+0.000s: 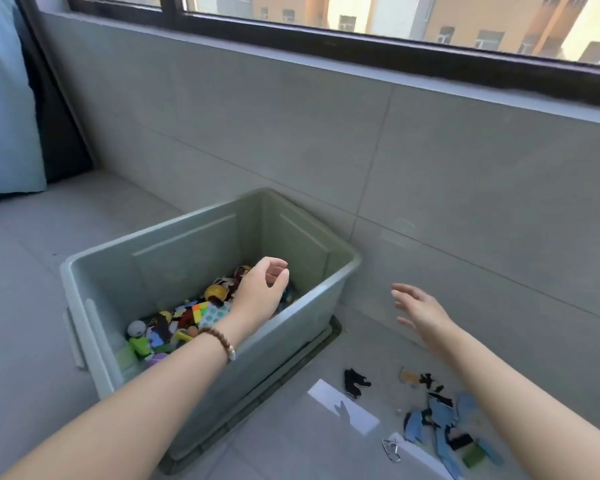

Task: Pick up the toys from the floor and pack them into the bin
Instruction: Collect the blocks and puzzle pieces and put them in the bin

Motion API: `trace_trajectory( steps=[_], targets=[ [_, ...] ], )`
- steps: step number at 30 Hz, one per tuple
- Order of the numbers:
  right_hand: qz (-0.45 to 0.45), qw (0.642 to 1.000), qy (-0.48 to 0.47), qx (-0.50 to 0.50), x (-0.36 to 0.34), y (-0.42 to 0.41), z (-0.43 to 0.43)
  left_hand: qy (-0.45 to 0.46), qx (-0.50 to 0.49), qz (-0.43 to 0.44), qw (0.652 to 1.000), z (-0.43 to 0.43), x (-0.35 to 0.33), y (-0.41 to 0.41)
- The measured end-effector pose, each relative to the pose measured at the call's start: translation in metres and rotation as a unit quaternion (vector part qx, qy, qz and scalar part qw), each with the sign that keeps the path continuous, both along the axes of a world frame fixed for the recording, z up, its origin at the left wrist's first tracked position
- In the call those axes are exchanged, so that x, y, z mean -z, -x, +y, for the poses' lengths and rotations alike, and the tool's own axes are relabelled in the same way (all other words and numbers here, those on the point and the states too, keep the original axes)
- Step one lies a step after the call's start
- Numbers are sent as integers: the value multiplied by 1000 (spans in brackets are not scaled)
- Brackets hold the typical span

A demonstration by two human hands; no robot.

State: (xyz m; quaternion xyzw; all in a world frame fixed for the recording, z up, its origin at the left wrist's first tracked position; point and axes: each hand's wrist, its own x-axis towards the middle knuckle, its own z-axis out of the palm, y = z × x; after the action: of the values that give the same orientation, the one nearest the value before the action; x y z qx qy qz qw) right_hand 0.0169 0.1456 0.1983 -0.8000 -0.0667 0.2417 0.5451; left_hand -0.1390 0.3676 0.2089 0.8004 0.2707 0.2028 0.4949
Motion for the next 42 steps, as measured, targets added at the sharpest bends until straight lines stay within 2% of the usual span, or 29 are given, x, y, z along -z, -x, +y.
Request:
trace_trajectory(
  steps=[4, 7, 10, 13, 18, 23, 27, 31, 35, 42],
  targets=[
    [-21, 997, 80, -10, 36, -6, -85, 3, 112, 40, 993, -69, 20, -35],
    [6, 994, 106, -10, 66, -8, -130, 0, 171, 151, 974, -107, 59, -55],
    [47, 992, 120, -15, 105, -7, -161, 38, 169, 250, 953, -135, 106, -64],
    [76, 991, 110, 5, 149, -6, -186, 48, 145, 293, 944, -159, 153, -70],
    [81, 988, 111, 68, 203, -7, -210, 25, 157, 278, 947, -177, 208, -80],
    [52, 986, 125, 96, 233, -16, -222, -8, 133, 313, 940, -171, 256, -92],
    [49, 983, 151, 96, 253, -24, -221, 7, 83, 345, 935, -175, 269, -105],
    [29, 978, 167, 119, 268, -34, -216, -5, 111, 358, 927, -177, 280, -118],
    [2, 972, 188, 143, 277, -48, -215, 18, 143, 335, 931, -188, 289, -134],
    [35, 957, 276, 76, 278, -78, -206, -31, 218, 320, 921, -199, 304, -155]
  ],
)
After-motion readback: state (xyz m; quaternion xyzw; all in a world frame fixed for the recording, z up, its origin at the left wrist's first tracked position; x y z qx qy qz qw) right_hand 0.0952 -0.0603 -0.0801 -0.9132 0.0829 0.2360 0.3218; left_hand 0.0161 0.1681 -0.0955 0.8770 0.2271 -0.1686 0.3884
